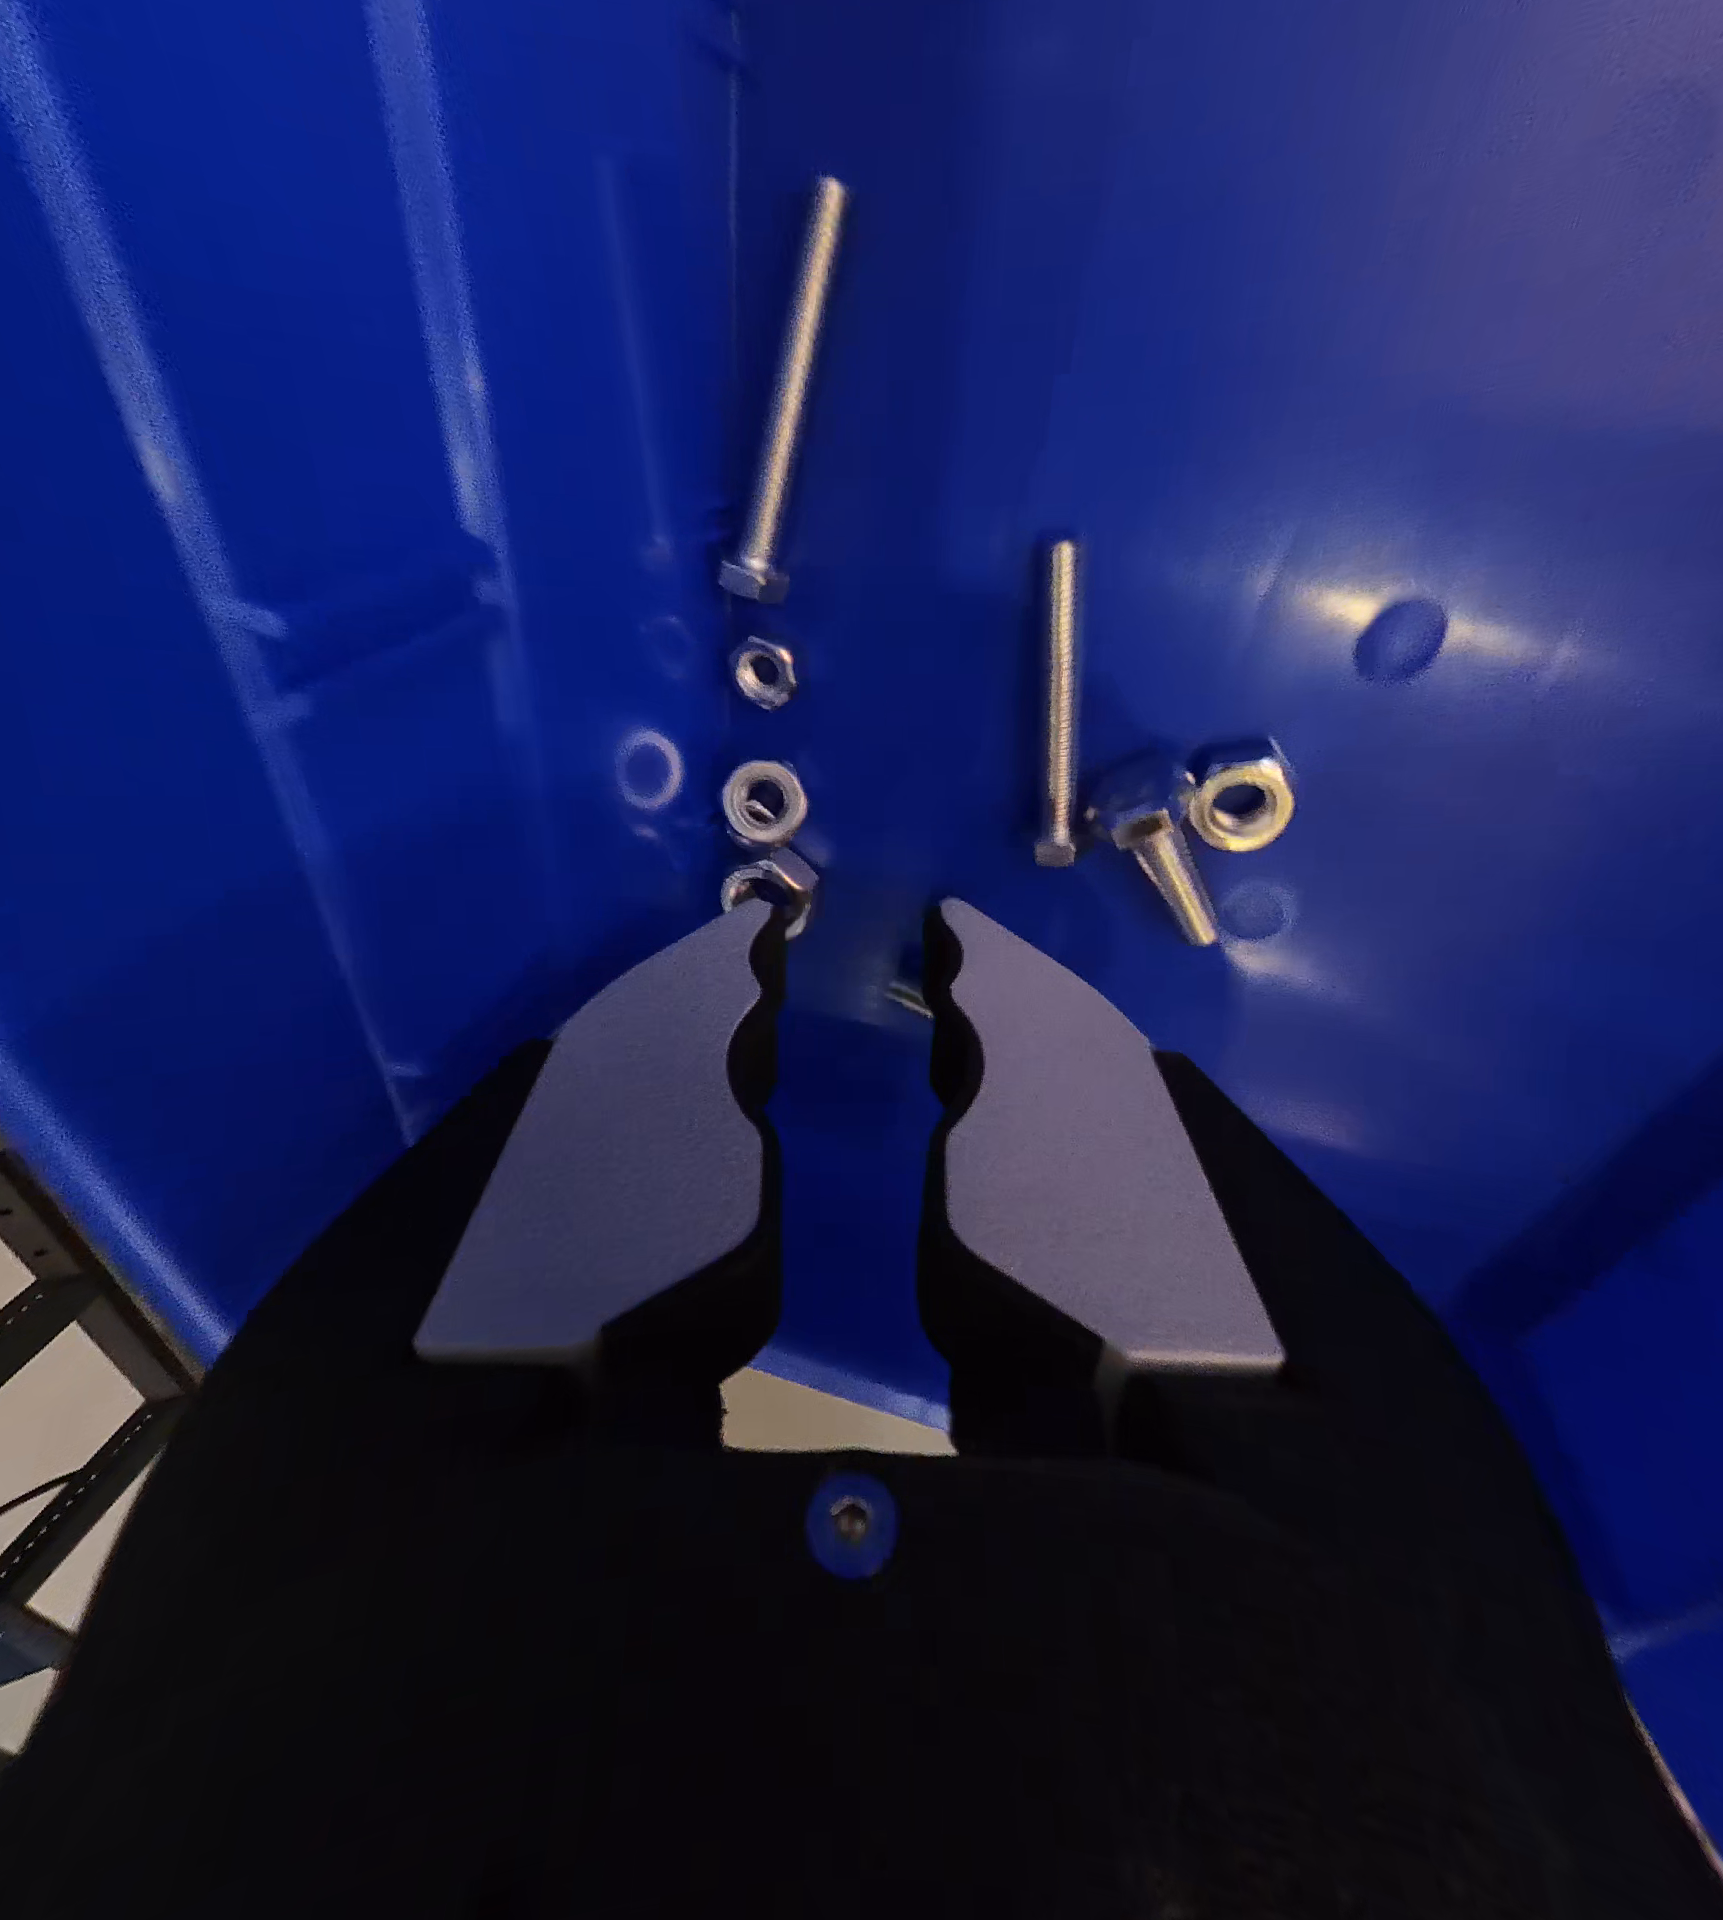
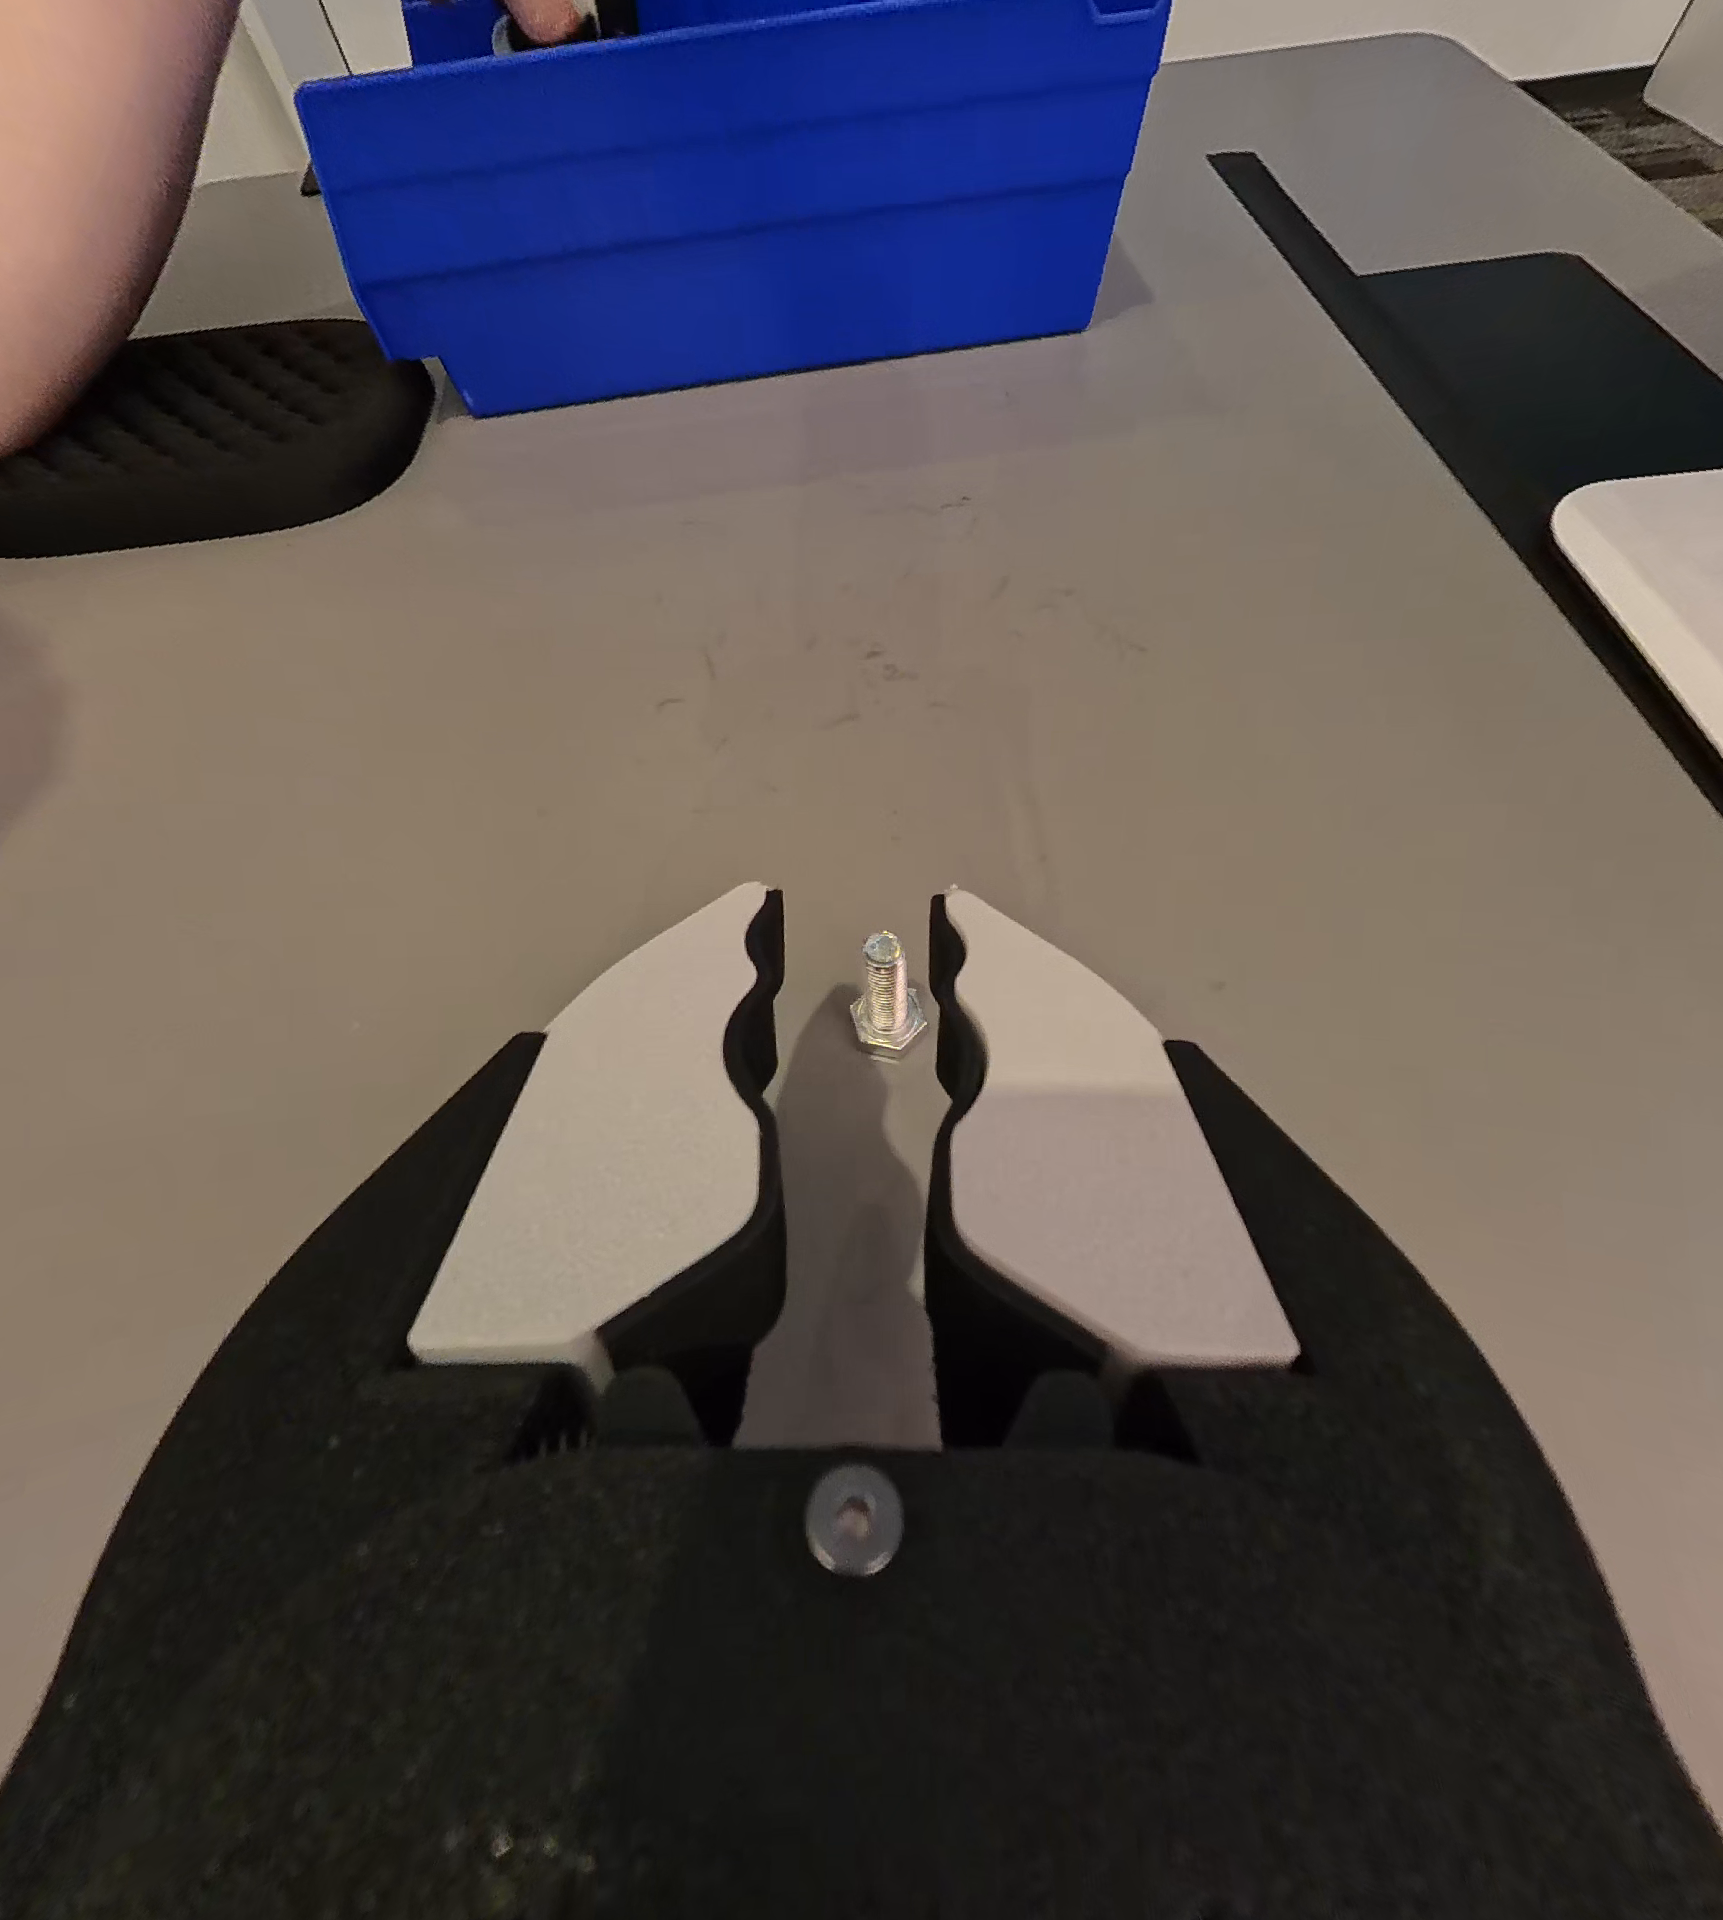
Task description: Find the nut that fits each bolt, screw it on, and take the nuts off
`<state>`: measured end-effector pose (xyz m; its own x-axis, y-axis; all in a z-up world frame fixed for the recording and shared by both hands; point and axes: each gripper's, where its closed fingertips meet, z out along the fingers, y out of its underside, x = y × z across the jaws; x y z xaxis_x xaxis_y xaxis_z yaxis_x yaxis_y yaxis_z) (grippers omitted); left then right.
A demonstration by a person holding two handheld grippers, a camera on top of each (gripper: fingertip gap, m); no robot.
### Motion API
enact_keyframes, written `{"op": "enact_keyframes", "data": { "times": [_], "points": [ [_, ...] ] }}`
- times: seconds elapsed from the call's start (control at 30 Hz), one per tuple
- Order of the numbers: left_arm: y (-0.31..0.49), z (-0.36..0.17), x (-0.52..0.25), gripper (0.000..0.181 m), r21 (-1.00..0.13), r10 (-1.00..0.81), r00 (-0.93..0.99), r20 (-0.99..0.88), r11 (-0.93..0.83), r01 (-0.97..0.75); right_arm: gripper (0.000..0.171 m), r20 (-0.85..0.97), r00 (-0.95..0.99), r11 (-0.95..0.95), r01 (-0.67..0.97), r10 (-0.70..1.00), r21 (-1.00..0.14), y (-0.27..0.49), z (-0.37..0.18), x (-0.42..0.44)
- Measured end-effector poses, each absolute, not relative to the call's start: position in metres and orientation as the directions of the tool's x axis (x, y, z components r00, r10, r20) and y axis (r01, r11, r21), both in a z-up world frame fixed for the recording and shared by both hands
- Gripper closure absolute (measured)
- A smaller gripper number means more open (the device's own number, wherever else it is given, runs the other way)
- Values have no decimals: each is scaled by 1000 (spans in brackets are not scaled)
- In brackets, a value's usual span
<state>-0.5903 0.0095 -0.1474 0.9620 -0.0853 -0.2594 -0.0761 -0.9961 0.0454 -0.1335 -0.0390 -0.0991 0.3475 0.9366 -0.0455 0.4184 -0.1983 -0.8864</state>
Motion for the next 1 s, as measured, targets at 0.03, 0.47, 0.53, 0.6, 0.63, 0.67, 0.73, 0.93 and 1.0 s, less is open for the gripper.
{"op": "enact_keyframes", "data": {
  "times": [0.03,0.47,0.53,0.6,0.63,0.67,0.73,0.93,1.0],
  "points": [
    [12,-146,-591,157,31,-82,960,-267,-997,-76,145,-46,345,-198,420,938,-886,-40,-99,-134],
    [10,-147,-592,162,44,-98,959,-266,-995,-89,146,-44,317,-184,428,947,-885,-46,-97,-139],
    [5,-147,-592,163,62,-93,962,-255,-995,-79,146,-40,317,-181,430,948,-885,-46,-97,-139],
    [3,-147,-592,163,64,-91,964,-249,-995,-77,146,-41,313,-181,431,949,-884,-46,-97,-139],
    [4,-147,-593,164,62,-86,965,-248,-995,-73,146,-42,313,-181,432,949,-884,-46,-97,-140],
    [4,-147,-592,165,59,-81,966,-244,-996,-69,146,-42,312,-181,433,949,-883,-46,-97,-140],
    [6,-147,-584,167,40,-96,978,-187,-995,-90,146,-41,311,-181,438,950,-880,-47,-98,-140],
    [11,-150,-556,177,23,-171,983,-71,-985,-170,146,-36,306,-176,445,951,-878,-48,-99,-141],
    [16,-143,-557,173,-7,-188,976,-106,-982,-189,146,-37,306,-177,447,951,-877,-48,-99,-141]
  ]
}}
